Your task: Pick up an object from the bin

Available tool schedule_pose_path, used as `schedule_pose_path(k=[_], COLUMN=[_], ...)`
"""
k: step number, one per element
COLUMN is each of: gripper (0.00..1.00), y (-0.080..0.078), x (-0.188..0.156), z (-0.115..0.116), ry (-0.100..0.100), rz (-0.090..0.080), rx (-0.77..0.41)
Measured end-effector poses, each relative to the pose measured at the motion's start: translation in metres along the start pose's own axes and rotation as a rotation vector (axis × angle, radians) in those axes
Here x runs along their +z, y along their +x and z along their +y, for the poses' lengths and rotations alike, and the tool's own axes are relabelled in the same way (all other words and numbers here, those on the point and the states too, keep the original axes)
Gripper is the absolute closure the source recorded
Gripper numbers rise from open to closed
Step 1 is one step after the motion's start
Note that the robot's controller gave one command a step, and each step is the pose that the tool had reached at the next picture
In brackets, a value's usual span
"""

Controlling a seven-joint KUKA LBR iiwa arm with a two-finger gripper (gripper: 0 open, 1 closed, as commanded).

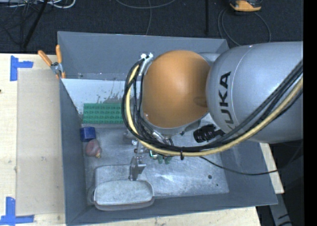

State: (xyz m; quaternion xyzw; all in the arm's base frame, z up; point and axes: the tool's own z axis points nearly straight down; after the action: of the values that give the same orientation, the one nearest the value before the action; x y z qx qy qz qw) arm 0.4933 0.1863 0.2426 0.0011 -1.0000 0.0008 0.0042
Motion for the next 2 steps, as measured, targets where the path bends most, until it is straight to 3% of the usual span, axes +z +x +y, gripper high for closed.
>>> schedule_pose_path(k=[1,2], gripper=[0.00,0.00], y=[0.000,-0.016], x=[0.166,0.145], z=[-0.026,-0.137], ry=[-0.011,0.002], rz=[-0.039,-0.016], rx=[-0.060,-0.151])
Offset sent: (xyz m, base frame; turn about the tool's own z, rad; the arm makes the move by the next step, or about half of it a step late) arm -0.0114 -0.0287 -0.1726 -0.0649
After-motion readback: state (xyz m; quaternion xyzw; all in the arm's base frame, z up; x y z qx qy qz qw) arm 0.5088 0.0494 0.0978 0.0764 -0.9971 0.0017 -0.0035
